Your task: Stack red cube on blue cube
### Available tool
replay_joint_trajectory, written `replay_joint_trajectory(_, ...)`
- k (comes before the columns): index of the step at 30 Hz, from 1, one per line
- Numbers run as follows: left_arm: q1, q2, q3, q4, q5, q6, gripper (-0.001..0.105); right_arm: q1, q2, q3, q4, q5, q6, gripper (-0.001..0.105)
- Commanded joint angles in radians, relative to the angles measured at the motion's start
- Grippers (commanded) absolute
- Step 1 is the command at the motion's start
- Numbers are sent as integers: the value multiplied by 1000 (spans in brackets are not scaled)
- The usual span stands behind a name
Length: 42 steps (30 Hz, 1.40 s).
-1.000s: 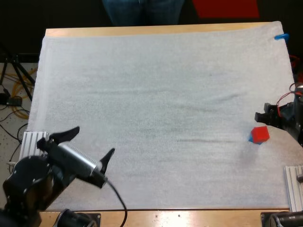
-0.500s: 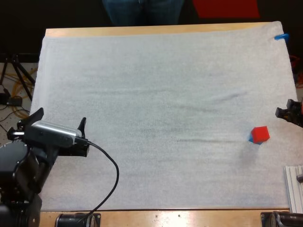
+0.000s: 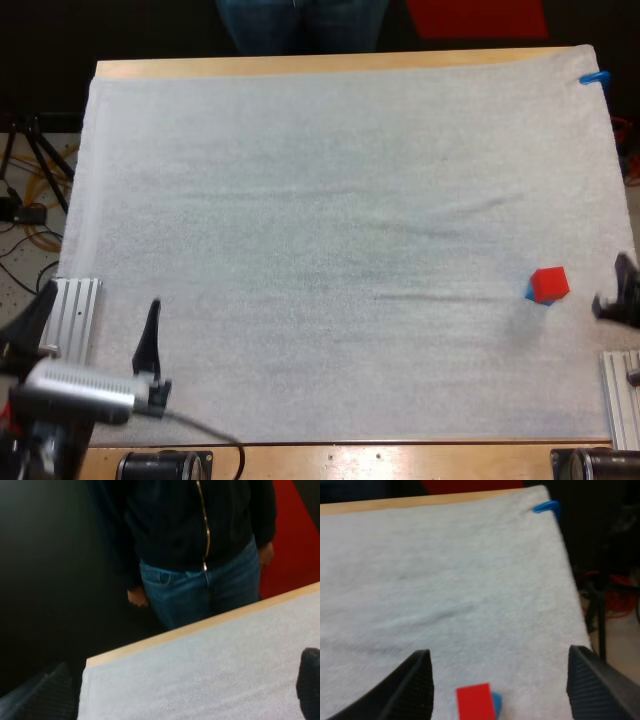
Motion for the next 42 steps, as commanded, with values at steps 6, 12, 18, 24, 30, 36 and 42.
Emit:
replay_joint_trajectory(6, 1, -136, -6, 76, 2, 0, 87, 26, -166, -8, 73, -33, -13, 57)
replay_joint_trajectory(12, 1, -271, -6, 228, 14, 0, 87, 26, -308, -5, 85, -33, -13, 56)
replay_joint_trajectory(18, 1, -409, -7, 370, 60, 0, 87, 26, -417, 47, 162, -33, -11, 56)
replay_joint_trajectory(24, 1, -418, -24, 489, 86, -13, 87, 26, -559, 110, 179, -35, 7, 56)
replay_joint_trajectory(30, 1, -418, -21, 487, 89, -11, 87, 21, -559, 107, 215, -68, -24, 56)
replay_joint_trajectory(36, 1, -416, 40, 394, 86, -11, 87, 21, -559, 124, 149, -69, -20, 56)
replay_joint_trajectory(42, 1, -414, 189, 212, 86, -21, 87, 21, -557, 193, 25, -69, -20, 56)
